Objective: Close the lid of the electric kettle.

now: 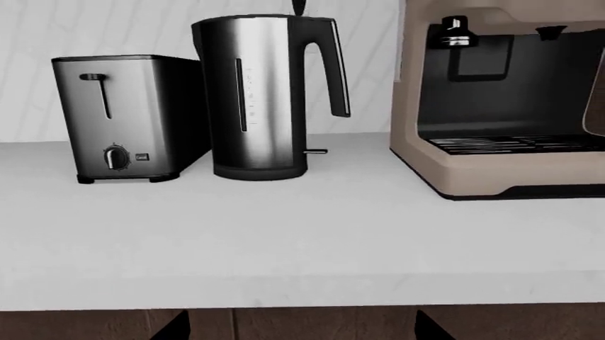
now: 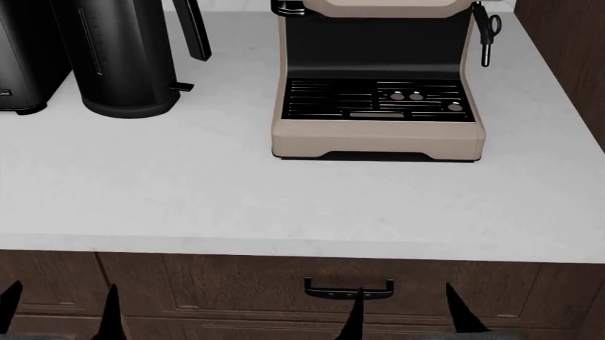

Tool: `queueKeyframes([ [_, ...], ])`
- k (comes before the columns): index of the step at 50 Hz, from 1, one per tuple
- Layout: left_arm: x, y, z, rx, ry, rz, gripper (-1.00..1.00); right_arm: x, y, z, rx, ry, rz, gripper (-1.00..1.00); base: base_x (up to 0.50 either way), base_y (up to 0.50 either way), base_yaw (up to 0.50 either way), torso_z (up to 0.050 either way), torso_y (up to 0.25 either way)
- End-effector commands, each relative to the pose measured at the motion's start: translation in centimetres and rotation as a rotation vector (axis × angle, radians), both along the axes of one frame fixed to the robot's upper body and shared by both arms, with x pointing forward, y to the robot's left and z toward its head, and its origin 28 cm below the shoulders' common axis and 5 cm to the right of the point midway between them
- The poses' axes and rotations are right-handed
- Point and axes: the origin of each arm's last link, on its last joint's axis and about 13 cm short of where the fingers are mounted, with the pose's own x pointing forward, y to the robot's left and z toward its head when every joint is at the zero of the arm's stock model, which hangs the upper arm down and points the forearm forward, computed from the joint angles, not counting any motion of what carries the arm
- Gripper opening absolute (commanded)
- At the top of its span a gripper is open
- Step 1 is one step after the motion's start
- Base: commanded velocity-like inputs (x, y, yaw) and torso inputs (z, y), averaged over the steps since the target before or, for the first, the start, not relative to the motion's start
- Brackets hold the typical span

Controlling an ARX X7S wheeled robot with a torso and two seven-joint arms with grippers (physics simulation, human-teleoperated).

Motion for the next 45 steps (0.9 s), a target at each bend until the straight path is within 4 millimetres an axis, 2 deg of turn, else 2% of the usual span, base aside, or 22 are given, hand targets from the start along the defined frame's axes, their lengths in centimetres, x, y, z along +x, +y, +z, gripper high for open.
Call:
queueKeyframes([
  [1, -1.5, 0.1, 6.7, 0.087, -0.036, -0.088, 1.0, 0.5, -0.6, 7.6, -0.119, -0.037, 0.05, 1.0, 0.0, 0.0, 0.0, 0.0, 0.0],
  [15, -1.2, 0.1, 9.8, 0.145, -0.063, -0.124, 1.0, 0.9, -0.8, 10.9, -0.182, -0.061, 0.065, 1.0, 0.0, 0.0, 0.0, 0.0, 0.0],
  [16, -0.9, 0.3, 11.8, 0.178, -0.083, -0.144, 1.0, 1.3, -0.9, 13.6, -0.211, -0.087, 0.079, 1.0, 0.0, 0.0, 0.0, 0.0, 0.0],
  [45, -0.2, 1.2, 15.7, 0.231, -0.106, -0.126, 1.0, 1.3, -1.1, 18.1, -0.273, -0.131, 0.083, 1.0, 0.0, 0.0, 0.0, 0.0, 0.0],
])
